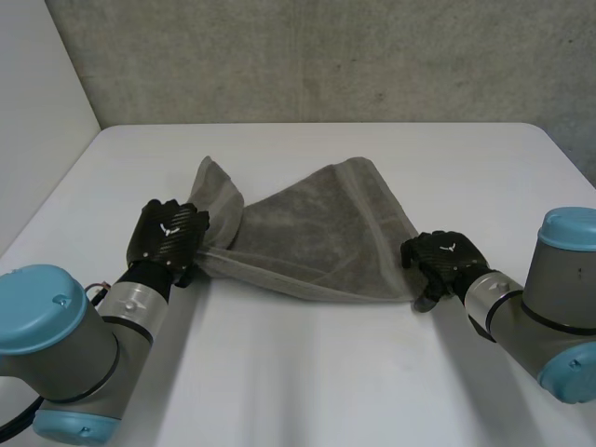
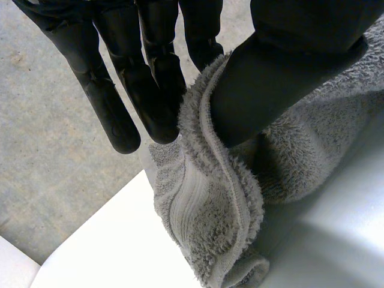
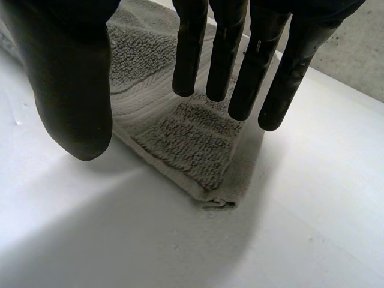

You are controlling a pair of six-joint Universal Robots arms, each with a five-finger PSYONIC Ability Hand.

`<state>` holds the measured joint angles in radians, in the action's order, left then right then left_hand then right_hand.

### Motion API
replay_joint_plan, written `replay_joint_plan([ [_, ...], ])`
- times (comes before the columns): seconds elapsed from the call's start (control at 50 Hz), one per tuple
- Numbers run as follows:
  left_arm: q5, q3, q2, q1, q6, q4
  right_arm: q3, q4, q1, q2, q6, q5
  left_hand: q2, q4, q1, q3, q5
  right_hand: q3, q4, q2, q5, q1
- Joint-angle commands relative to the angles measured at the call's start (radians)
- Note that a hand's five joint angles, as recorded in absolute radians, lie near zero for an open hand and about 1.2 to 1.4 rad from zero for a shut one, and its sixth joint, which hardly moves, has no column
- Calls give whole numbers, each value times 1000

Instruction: Fold the towel.

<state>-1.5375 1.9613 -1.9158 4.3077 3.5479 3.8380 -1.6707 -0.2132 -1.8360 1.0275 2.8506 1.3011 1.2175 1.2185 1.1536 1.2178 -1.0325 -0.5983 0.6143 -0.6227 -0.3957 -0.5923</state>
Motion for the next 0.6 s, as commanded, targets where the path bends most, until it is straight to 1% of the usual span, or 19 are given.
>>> replay_joint_plan([
  [0.02,0,-1,-2,1,0,0,-3,31,-5,5,46,-10,179,178,243,178,-189,55,-71,80,27,49],
  [0.16,-3,-4,4,9,-1,0,9,29,-12,-3,87,-40,179,178,243,178,-189,26,-42,50,-2,20],
  [0.22,-3,-4,4,9,-1,0,16,26,-14,-4,95,-40,179,178,243,178,-189,20,-36,45,-8,14],
  [0.32,-3,-2,4,9,-1,0,61,25,-32,-50,142,-37,179,178,243,178,-189,-15,-1,9,-43,-21],
  [0.44,-3,-2,6,7,-1,0,82,18,-32,-78,145,-36,179,178,243,178,-189,-47,31,-23,-76,-53],
  [0.6,-4,-2,7,9,-1,0,86,-41,-22,-90,148,-25,179,178,243,178,-189,-109,93,-85,-137,-115],
])
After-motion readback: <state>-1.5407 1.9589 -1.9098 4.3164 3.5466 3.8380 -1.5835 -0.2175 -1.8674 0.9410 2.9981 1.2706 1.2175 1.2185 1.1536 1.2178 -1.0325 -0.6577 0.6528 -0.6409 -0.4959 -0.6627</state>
